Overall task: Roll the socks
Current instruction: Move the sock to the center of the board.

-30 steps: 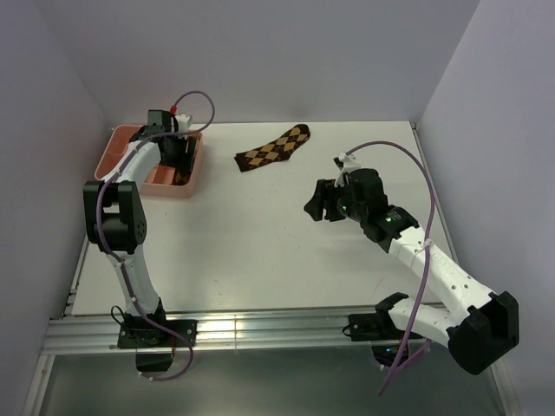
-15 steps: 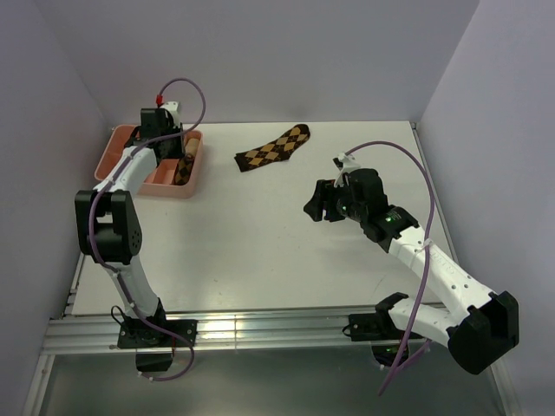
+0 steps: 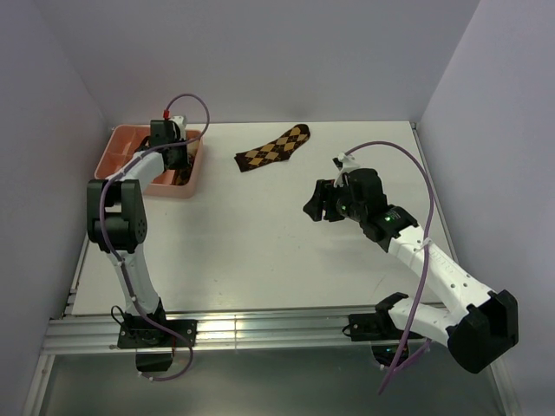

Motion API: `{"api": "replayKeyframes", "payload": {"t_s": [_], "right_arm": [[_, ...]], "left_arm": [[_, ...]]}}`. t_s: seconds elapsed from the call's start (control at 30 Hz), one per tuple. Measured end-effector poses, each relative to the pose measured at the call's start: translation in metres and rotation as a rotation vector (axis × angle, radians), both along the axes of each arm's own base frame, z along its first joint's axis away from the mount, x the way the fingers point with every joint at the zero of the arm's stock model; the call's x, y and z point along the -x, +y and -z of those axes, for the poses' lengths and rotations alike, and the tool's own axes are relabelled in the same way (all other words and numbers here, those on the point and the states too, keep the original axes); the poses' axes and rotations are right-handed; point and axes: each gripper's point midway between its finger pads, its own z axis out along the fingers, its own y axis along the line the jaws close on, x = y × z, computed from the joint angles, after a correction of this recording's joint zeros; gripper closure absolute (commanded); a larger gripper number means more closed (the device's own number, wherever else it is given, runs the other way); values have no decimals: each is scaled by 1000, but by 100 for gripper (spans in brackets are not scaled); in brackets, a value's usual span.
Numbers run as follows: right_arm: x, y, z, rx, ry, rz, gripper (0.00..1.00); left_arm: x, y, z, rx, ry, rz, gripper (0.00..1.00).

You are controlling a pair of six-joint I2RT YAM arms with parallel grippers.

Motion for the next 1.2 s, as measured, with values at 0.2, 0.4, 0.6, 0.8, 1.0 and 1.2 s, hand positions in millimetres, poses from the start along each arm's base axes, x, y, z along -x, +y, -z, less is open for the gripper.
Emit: {"api": "replayKeyframes", "payload": {"t_s": [0.2,0.4,0.6,0.8,1.0,1.2], "right_arm": [[0,1,3,-2,12,1,33],[0,2,5,-2,18,-3,33],[1,2,4,-5,20,-6,33],[2,4,4,-16,27,-9,33],[1,3,3,-19,25,2,33],[2,2,-9,-50,-14,16,33]], "left_arm": [[-4,-1,16,5,12,0,86],[-5,-3,17,21,11,-2,65],[-3,-3,-9,38,-26,-25,54],[-2,-4,-65,63,-126,-39,62],[15,-15,-91,132,-177,-33,55],[27,-68,-105,204,-223,49,52]]}}
